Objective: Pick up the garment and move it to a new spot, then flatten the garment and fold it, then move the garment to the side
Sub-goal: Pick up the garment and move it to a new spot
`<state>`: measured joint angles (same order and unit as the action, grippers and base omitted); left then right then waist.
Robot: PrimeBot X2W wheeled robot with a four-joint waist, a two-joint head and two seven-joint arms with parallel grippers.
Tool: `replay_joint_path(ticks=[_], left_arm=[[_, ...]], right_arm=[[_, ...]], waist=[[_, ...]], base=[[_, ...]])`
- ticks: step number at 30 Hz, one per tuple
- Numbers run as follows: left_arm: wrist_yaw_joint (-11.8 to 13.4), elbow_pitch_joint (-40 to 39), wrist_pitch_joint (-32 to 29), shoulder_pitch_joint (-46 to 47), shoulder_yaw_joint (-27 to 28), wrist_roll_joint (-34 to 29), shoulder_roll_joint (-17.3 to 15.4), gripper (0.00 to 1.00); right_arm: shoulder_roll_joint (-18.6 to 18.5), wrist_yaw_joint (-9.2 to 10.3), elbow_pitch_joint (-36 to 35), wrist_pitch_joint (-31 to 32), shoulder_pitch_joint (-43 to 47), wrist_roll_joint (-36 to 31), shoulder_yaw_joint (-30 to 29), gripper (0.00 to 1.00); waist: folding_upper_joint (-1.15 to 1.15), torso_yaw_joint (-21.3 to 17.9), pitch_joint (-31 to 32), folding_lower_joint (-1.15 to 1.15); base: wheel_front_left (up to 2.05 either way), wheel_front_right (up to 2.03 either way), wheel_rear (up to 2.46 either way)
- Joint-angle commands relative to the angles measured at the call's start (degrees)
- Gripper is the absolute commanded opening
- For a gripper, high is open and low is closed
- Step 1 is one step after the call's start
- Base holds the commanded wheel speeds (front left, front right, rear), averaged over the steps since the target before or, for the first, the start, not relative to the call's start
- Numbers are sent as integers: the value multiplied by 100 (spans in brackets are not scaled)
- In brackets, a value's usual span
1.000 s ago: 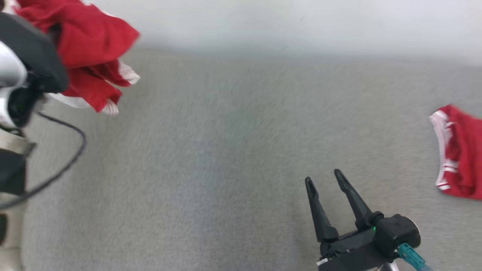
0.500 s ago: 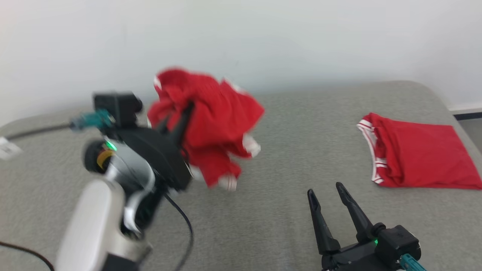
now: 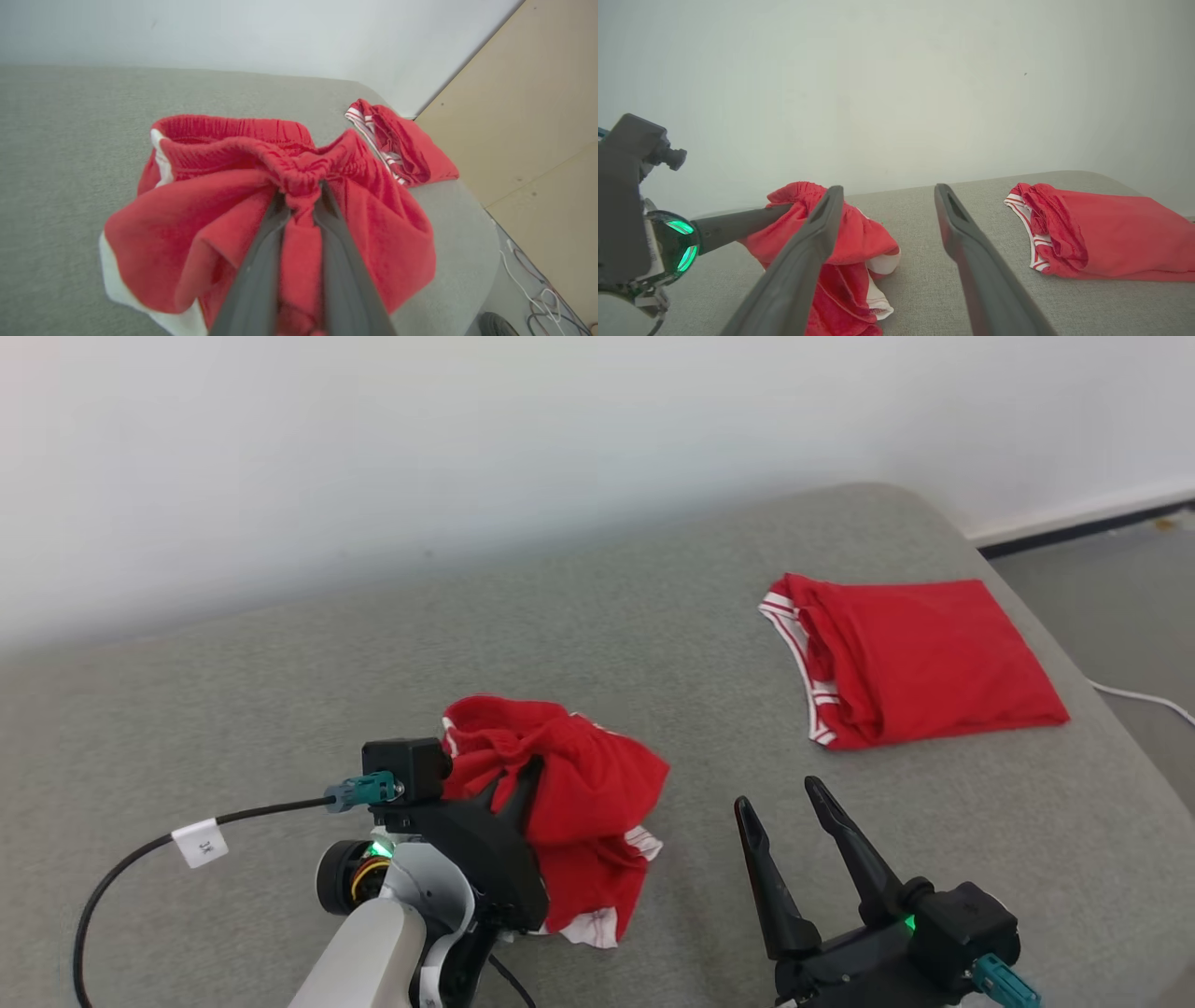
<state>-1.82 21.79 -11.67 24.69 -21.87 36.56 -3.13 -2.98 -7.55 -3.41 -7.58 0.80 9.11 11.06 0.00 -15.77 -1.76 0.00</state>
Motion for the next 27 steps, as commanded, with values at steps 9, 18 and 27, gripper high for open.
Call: replay_joint_path(ticks=[9, 18, 27], left_arm=[[90, 1505, 776, 499, -97, -350, 1, 100], [37, 1384, 1542, 278, -25, -376, -99, 100], [230, -84, 2646, -965, 459, -507, -505, 100]], right_arm=[[20, 14, 43, -105, -50, 61, -132, 100], [20, 14, 84, -181, -7, 129, -355, 100], [20, 14, 266, -363, 190, 187, -804, 100]], waist=[[0, -242, -271, 0], [0, 314, -132, 0], [0, 986, 69, 0]], base=[[0, 0, 0], [0, 0, 0], [0, 0, 0]])
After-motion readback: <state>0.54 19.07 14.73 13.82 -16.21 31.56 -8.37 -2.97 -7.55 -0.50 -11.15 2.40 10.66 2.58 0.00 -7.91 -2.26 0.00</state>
